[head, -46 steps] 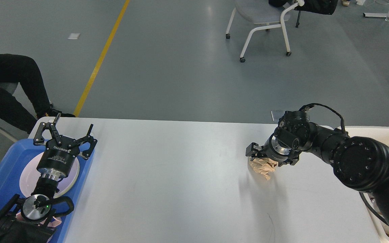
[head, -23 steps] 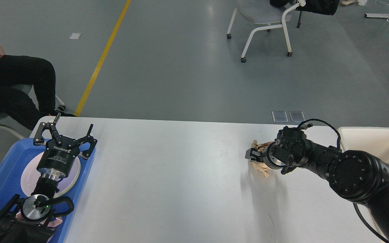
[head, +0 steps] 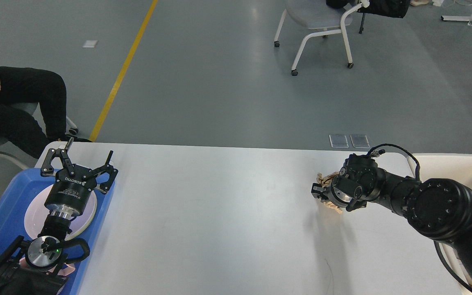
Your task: Tidy desktop
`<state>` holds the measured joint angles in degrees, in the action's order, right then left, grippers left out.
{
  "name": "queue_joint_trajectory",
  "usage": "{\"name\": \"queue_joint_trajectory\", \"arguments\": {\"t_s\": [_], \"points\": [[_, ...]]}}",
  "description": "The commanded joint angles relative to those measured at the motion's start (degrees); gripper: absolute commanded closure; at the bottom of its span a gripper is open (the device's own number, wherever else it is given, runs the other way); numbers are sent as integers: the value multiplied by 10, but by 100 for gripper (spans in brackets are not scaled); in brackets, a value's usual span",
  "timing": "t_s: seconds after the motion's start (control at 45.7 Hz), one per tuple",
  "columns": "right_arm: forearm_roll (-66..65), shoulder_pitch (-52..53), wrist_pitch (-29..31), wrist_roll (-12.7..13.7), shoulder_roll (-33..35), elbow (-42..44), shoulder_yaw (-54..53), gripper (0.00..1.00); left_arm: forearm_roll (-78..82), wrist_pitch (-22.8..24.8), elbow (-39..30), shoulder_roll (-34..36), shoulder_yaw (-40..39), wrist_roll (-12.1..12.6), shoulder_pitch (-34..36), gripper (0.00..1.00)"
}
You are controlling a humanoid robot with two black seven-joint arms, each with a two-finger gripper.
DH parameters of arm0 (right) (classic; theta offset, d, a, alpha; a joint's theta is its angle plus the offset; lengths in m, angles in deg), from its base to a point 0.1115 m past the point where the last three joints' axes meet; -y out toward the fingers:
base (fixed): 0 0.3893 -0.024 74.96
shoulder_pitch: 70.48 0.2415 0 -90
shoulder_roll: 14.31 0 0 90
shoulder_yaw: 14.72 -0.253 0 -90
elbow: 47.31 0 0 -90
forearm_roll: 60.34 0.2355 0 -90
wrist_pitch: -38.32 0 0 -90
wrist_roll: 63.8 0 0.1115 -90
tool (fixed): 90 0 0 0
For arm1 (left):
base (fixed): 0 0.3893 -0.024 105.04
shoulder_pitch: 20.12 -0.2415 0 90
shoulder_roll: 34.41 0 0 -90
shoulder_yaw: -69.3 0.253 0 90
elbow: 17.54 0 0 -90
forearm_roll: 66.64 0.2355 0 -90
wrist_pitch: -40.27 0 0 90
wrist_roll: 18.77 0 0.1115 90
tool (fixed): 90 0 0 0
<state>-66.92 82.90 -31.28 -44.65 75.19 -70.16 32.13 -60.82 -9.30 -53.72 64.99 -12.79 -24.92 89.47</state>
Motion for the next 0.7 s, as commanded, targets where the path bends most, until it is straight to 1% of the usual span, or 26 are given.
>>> {"name": "queue_joint_trajectory", "arguments": {"t_s": [0.0,0.109,0.197,0.263,0.328,0.372,0.438,0.569,0.679], "points": [[2,5,2,-1,9,-3,-1,100,0,0,0,0,0,0,0,4],[3,10,3,0,21,-19,-10,100,0,0,0,0,0,0,0,4],[3,25,6,2,43,-54,-23,100,0,0,0,0,0,0,0,4],[4,52,9,8,65,-96,-24,100,0,0,1,0,0,0,0,4],[9,90,13,19,95,-158,-23,100,0,0,0,0,0,0,0,4],[14,130,24,25,122,-208,-18,100,1,0,0,0,0,0,0,4],[14,180,51,26,144,-265,-11,100,1,0,0,0,0,0,0,4],[15,266,99,25,182,-335,18,100,0,0,1,0,0,0,0,4],[18,351,132,17,205,-402,65,100,1,0,1,0,0,0,0,4]]}}
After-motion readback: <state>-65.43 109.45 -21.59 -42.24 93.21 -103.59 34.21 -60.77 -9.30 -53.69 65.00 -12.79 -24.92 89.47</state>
